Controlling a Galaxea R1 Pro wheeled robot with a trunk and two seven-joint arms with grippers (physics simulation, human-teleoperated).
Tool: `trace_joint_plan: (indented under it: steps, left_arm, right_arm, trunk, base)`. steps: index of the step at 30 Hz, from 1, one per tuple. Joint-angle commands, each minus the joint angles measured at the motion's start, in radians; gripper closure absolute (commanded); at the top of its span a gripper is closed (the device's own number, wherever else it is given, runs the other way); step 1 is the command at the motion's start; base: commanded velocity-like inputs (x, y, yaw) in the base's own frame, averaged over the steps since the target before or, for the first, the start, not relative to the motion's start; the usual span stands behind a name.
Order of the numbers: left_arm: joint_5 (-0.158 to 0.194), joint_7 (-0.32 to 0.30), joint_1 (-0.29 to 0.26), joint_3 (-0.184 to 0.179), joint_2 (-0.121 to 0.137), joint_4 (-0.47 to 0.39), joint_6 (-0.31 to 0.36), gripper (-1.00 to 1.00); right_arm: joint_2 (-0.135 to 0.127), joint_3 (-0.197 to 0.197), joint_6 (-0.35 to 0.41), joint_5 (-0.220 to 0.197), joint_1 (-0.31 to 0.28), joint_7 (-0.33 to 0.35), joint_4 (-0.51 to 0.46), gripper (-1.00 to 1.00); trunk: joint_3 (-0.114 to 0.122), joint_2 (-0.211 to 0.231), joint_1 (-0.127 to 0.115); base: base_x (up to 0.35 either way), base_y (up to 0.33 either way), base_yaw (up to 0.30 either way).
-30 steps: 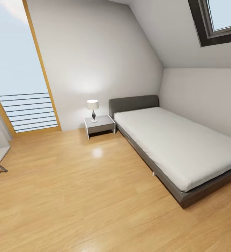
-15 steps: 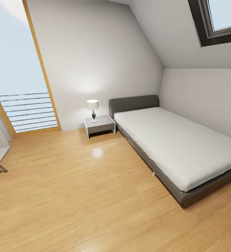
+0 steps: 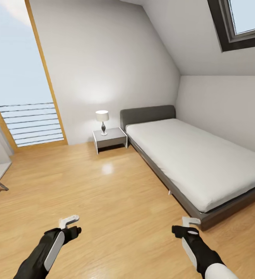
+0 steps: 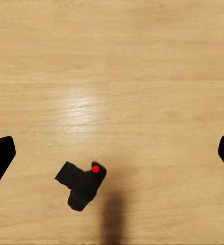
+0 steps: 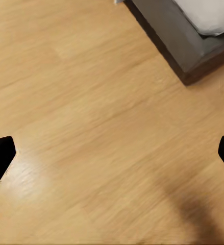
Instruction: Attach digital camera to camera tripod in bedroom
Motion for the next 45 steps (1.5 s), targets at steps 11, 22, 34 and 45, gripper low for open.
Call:
trace_joint_plan:
  steps: [11,22,34,45]
  left_arm:
    - [-0.151,0.066,-0.062,-0.037,-0.122,0.073,-0.21,-1.0]
    - [-0.173,0.13,-0.064,-0.036,-0.187,0.084,-0.223,-1.0]
    - [-0.171,0.191,-0.064,-0.036,-0.196,0.071,-0.215,-1.0]
    - [-0.106,0.139,-0.064,-0.037,-0.191,0.044,-0.175,-1.0]
  right_arm:
    - [0.018,-0.015,0.008,-0.011,-0.043,0.0,-0.003,-1.0]
    - [0.018,-0.015,-0.002,-0.004,-0.044,-0.003,0.0,-1.0]
    - [0.02,0.032,0.009,0.076,-0.044,0.0,0.0,-1.0]
    - [0.02,0.037,0.01,0.077,-0.044,0.006,0.002,-1.0]
  trunk:
    - [-0.001,-0.001,0.0]
    - [-0.001,-0.001,0.0]
    - [-0.01,-0.022,0.011]
    - [-0.045,-0.099,0.054]
  base:
    - [0.0,0.0,0.0]
    - [0.0,0.0,0.0]
    - [0.0,0.0,0.0]
    - [0.0,0.0,0.0]
